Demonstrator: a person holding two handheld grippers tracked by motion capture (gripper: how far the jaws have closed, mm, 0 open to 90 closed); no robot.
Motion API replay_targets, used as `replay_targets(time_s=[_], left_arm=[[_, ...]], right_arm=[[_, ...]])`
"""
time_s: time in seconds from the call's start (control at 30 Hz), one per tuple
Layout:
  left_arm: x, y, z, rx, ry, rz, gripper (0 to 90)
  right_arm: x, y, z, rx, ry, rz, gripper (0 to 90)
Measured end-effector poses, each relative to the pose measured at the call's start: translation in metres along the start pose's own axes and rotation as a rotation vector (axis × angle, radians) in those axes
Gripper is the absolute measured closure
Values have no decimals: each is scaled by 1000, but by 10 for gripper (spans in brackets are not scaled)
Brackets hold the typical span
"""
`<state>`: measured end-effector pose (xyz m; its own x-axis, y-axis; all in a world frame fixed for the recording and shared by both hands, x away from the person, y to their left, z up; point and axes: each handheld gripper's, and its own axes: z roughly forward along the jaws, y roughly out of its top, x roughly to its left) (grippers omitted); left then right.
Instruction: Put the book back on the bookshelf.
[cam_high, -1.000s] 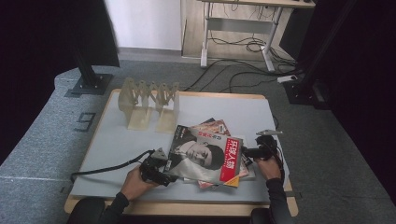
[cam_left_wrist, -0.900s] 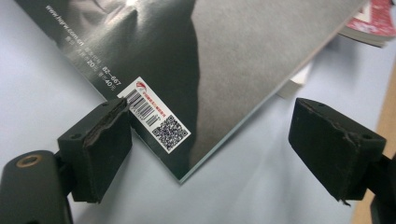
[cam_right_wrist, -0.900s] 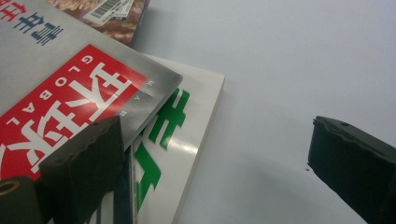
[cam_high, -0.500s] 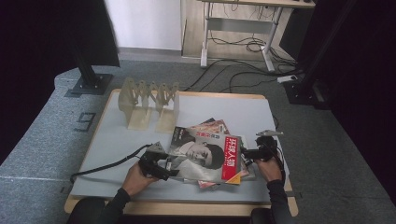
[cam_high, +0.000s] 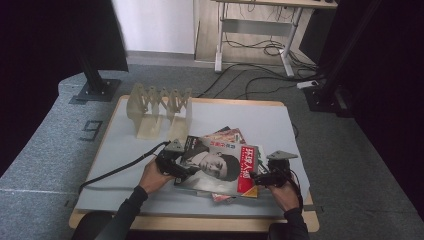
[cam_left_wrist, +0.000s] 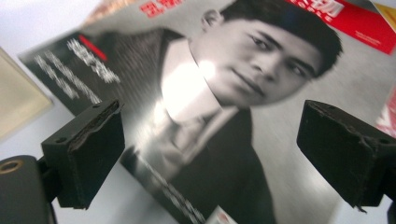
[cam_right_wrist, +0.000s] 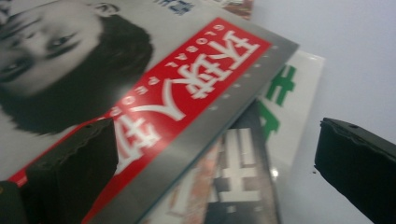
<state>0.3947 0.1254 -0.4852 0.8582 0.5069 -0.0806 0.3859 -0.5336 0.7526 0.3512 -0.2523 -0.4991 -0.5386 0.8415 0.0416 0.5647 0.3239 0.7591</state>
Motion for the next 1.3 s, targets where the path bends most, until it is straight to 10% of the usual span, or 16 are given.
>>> replay_targets(time_s=[0.43, 1.3], left_arm=[[8, 37, 29, 39, 33, 89, 48], [43, 45, 72, 53, 60, 31, 0]], right_arm=[[28, -16, -12, 2, 48, -27, 0], [62, -32, -17, 3, 66, -80, 0]])
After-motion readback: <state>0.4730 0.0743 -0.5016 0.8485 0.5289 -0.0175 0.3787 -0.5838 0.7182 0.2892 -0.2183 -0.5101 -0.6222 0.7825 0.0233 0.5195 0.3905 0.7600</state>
